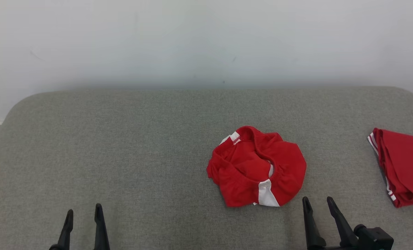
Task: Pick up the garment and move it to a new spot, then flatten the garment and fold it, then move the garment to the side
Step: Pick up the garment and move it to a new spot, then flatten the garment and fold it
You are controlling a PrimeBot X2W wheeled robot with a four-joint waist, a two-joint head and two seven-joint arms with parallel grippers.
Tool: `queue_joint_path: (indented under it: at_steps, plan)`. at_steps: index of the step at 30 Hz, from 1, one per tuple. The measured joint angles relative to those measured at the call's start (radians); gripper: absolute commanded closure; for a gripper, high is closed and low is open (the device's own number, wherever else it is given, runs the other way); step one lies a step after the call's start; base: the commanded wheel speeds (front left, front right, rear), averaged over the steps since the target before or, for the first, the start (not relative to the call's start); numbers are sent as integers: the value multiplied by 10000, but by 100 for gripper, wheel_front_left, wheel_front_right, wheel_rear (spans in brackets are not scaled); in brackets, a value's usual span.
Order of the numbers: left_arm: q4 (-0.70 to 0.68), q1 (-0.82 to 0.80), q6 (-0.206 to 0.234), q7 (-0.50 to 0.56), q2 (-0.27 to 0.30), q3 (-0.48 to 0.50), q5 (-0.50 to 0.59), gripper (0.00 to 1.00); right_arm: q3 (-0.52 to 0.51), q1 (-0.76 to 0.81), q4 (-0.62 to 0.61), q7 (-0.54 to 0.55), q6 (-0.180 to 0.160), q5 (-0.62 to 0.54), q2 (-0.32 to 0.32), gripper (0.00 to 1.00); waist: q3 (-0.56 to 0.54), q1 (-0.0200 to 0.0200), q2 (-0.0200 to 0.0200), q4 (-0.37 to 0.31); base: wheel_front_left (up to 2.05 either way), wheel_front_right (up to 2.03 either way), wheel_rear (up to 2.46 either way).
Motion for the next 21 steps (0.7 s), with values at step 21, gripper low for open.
queue_joint_path:
  at_steps: [21]
  plan:
    - [280,1161,-857,0,-297,531,2556,0,-401,251,871,-79,0,-115,2,0,-88,2,1,-105,0,0,0]
